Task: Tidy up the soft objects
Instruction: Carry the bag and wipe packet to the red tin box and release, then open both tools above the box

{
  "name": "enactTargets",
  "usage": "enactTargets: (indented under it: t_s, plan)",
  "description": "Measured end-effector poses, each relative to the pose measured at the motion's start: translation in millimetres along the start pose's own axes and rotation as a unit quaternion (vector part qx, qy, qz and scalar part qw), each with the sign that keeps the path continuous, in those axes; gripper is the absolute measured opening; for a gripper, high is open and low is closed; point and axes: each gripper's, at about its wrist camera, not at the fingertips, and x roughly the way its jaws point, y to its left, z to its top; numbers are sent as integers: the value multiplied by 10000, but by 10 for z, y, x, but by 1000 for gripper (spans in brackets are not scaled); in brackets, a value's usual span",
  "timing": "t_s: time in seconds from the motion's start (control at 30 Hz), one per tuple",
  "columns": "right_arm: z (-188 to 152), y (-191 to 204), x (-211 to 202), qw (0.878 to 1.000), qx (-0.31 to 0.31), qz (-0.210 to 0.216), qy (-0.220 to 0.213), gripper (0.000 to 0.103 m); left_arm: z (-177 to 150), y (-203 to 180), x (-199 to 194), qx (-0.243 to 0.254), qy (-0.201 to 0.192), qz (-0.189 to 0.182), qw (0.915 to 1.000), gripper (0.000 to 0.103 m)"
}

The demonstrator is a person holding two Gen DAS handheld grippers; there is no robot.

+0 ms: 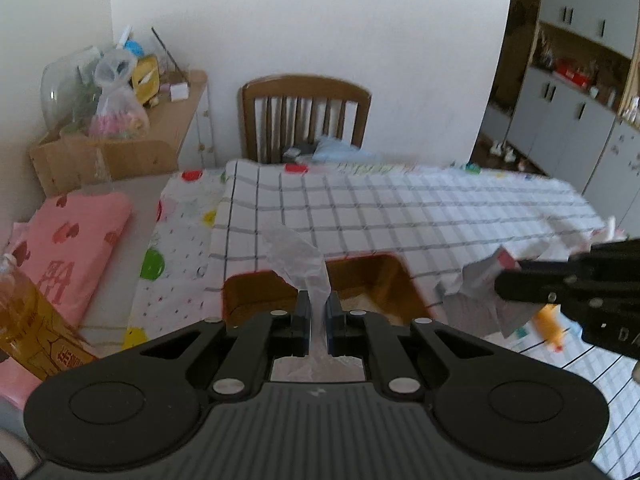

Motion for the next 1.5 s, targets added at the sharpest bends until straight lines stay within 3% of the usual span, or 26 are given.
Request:
enactTargets:
  t_s: [0.37, 0.67, 1.1, 1.5]
  plan:
    - [-98, 120, 643, 9984, 75, -84, 545, 7, -188, 123, 473, -2, 486, -131, 9987, 7]
    - [-193, 97, 902, 9963, 117, -131, 840, 11, -251, 141, 641, -78, 640, -235, 9976, 7]
    - [-298, 93, 1021, 9935, 12, -86, 1137, 26, -316, 187, 725, -306, 809, -403, 9954, 8]
    - [-291, 164, 862, 9948, -247, -7, 986, 41, -315, 186, 639, -334, 744, -411, 9958, 12]
